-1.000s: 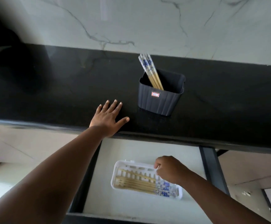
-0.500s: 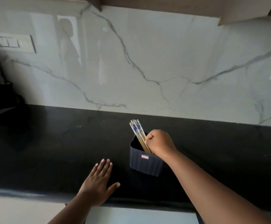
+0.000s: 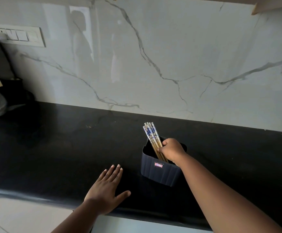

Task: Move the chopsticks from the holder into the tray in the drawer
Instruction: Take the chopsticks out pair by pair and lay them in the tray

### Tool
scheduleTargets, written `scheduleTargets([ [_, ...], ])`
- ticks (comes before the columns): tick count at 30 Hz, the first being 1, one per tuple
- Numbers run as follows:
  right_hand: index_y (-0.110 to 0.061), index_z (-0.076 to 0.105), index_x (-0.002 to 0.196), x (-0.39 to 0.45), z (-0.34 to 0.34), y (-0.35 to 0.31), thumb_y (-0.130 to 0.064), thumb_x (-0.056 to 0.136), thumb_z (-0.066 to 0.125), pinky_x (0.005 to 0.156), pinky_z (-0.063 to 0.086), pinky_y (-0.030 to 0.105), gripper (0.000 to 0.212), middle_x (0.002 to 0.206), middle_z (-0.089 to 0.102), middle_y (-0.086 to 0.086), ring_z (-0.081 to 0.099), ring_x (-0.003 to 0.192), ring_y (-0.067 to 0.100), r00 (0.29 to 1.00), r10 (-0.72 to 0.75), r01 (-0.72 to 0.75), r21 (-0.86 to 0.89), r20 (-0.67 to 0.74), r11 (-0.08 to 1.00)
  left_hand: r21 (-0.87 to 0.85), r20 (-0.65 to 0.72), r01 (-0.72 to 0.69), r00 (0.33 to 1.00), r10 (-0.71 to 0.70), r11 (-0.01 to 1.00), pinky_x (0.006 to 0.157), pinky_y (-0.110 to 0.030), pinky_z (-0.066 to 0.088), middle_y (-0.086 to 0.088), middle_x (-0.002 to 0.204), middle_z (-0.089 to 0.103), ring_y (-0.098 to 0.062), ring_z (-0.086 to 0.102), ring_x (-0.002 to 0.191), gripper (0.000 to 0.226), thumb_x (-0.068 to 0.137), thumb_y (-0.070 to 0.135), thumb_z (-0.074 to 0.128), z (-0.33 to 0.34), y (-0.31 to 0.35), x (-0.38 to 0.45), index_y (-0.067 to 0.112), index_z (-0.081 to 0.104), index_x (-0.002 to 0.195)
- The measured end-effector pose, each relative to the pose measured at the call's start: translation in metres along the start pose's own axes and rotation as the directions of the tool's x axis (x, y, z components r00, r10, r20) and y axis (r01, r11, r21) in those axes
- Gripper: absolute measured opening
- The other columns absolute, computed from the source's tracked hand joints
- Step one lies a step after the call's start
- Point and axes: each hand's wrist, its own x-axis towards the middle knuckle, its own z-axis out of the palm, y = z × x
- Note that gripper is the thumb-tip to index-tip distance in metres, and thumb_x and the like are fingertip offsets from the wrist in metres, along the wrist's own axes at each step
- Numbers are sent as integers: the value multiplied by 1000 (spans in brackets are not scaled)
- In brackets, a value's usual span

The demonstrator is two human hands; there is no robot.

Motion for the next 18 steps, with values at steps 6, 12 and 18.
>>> scheduleTargets([
  [6,0,67,79,4,0,5,-19,81,76,54,39,26,21,73,68,6,57,58,16,1000,8,-8,48,-2,999,-18,-12,0,1000,0,1000,113,-26,-18,8,157,-20,-10,-27,141,99,77,85,5,1,-1,0,20,-11,151],
  [12,-10,58,73,-10,-16,-1,-21,83,74,49,36,22,22,60,55,2,47,50,12,995,-33,39,64,-91,997,-31,-24,-2,1000,2,1000,112,-24,-21,10,156,-19,-9,-27,141,98,77,85,5,2,-1,-1,21,-12,149],
  [18,-17,73,80,-47,-78,-44,-20,85,72,72,60,37,6,81,74,8,70,76,20,945,-185,272,333,-271,903,-42,-14,-1,1000,1,999,105,-18,-27,9,155,-21,-11,-26,142,97,79,84,9,0,0,-2,19,-16,146],
])
